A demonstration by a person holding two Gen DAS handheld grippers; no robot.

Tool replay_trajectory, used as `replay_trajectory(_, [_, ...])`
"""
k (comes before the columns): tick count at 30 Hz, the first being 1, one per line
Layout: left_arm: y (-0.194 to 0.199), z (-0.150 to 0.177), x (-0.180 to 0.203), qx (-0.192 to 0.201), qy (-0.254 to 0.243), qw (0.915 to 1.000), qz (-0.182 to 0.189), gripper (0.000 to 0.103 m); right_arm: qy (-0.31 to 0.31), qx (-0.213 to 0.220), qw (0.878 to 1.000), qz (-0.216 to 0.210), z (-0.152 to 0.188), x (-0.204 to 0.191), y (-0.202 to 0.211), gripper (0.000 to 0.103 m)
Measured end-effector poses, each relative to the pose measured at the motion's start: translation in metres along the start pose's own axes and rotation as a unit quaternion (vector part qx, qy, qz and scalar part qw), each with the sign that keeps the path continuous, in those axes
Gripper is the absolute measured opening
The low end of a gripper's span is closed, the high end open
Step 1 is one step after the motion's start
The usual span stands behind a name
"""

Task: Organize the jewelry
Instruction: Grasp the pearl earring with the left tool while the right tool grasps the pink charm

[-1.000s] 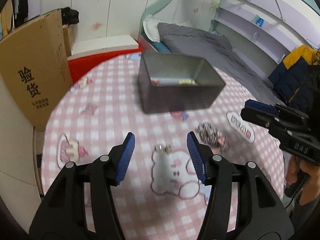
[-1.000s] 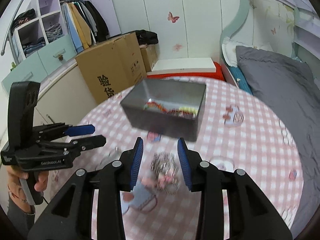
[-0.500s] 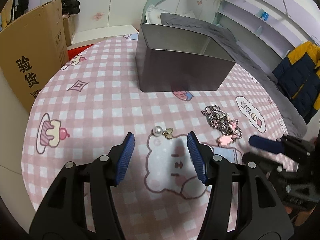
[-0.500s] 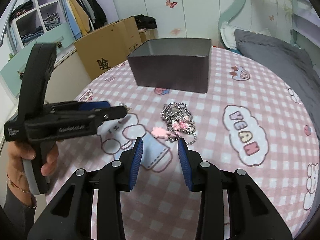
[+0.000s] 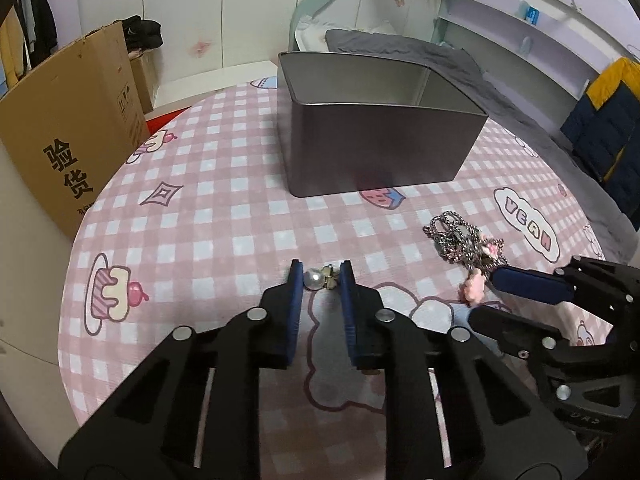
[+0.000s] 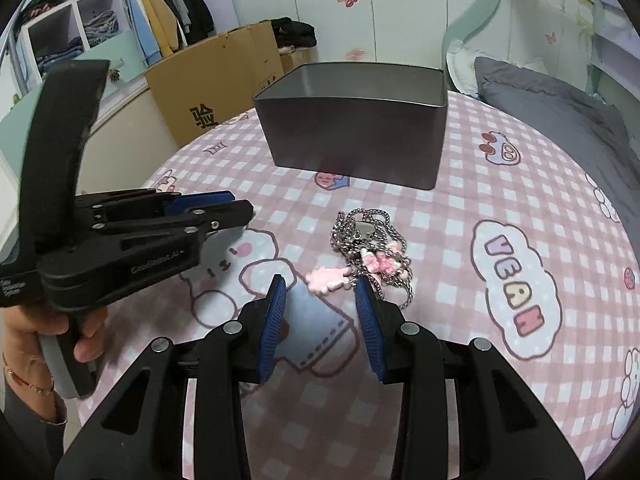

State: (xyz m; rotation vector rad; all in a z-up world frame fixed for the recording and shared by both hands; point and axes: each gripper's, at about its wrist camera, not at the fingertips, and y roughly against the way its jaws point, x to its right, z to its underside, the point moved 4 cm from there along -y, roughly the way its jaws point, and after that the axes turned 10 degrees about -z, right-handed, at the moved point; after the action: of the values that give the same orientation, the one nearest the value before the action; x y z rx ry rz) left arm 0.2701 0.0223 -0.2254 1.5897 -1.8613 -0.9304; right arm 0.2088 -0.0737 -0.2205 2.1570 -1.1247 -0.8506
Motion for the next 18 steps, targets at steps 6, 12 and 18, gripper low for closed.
replay_trajectory(6, [0.003, 0.000, 0.000, 0.006, -0.001, 0.9999, 0.008, 0.017, 0.020, -0.013, 1.000, 0.018, -0.004, -0.005, -0.011, 0.034])
replay_trajectory(12, [0.009, 0.002, 0.000, 0.013, -0.002, 0.9998, 0.017, 0.017, 0.034, -0.017, 0.998, 0.041, -0.004, -0.003, -0.012, 0.016])
replay_trajectory(18, [0.022, 0.006, -0.009, 0.019, 0.006, 0.9996, 0.020, 0.017, 0.020, -0.008, 0.999, 0.029, -0.003, -0.002, -0.006, 0.015])
